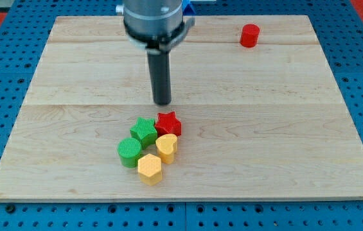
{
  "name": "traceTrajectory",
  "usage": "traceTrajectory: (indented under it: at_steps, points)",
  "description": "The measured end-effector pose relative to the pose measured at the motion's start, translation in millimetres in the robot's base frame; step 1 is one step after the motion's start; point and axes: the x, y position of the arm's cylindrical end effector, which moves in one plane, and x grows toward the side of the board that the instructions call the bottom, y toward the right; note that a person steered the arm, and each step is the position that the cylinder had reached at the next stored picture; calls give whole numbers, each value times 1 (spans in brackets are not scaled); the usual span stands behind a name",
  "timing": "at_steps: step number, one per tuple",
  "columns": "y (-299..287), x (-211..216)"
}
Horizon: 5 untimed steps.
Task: Move the blue cube towards the top left of the board
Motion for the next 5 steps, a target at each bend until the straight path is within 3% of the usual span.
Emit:
traceTrajectory:
  at_steps: [1, 2, 3, 5]
  points:
    - [54, -82]
    - [54, -161]
    - [13, -210]
    - [-122, -211]
